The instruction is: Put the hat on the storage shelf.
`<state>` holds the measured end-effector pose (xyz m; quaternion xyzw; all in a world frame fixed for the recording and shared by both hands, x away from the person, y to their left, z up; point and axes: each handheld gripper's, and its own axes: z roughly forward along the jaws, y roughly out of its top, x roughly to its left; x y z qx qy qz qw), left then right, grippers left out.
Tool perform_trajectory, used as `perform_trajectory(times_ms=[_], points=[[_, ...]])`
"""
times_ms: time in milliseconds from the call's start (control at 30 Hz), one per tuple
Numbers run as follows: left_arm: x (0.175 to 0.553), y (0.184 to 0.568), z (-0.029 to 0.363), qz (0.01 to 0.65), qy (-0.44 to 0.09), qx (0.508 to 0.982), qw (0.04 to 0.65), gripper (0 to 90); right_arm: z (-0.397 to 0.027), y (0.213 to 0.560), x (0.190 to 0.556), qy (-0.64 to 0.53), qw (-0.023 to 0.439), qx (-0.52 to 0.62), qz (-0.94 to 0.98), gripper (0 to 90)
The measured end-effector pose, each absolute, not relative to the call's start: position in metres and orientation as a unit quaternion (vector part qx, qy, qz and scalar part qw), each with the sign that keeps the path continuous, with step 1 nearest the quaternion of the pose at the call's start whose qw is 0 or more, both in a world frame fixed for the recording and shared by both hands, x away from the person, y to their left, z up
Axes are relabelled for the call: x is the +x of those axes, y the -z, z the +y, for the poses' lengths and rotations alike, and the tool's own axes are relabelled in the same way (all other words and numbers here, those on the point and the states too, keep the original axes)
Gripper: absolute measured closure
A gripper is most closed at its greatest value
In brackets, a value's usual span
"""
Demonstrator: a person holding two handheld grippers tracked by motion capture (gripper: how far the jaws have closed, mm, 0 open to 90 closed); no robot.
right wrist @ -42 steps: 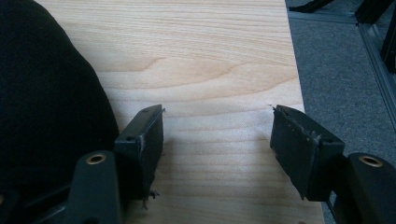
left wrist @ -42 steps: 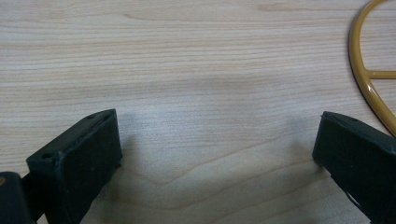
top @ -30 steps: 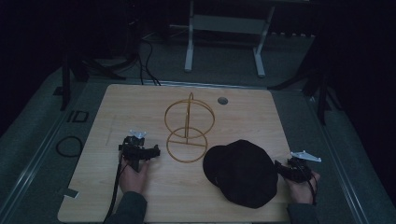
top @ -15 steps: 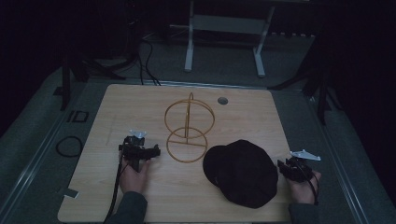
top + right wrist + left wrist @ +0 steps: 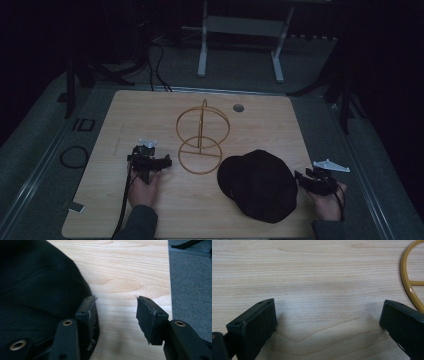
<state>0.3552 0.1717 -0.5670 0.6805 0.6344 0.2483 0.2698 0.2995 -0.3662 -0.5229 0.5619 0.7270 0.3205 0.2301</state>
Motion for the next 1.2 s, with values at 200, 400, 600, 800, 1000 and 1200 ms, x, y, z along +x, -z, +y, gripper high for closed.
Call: perform_trajectory(times_ms=[200, 400, 600, 800, 1000, 1200], points=[[0.355, 0.567, 0.172, 0.634, -0.248, 0.680, 0.270, 0.7, -0.365, 0.516, 0.298, -0.320, 0.228, 0.543, 0.742, 47.1], [0.355, 0.567, 0.172, 0.635, -0.248, 0.680, 0.270, 0.7, -0.364, 0.509, 0.299, -0.320, 0.219, 0.525, 0.757, 44.0], [0.355, 0.567, 0.172, 0.635, -0.248, 0.680, 0.270, 0.7, -0.359, 0.495, 0.299, -0.328, 0.212, 0.501, 0.772, 41.2], [0.355, 0.567, 0.172, 0.635, -0.248, 0.680, 0.270, 0.7, -0.350, 0.482, 0.303, -0.330, 0.203, 0.474, 0.791, 40.1], [0.355, 0.567, 0.172, 0.635, -0.248, 0.680, 0.270, 0.7, -0.342, 0.475, 0.307, -0.323, 0.197, 0.456, 0.806, 35.8], [0.355, 0.567, 0.172, 0.635, -0.248, 0.680, 0.271, 0.7, -0.333, 0.472, 0.310, -0.317, 0.196, 0.443, 0.816, 33.6]])
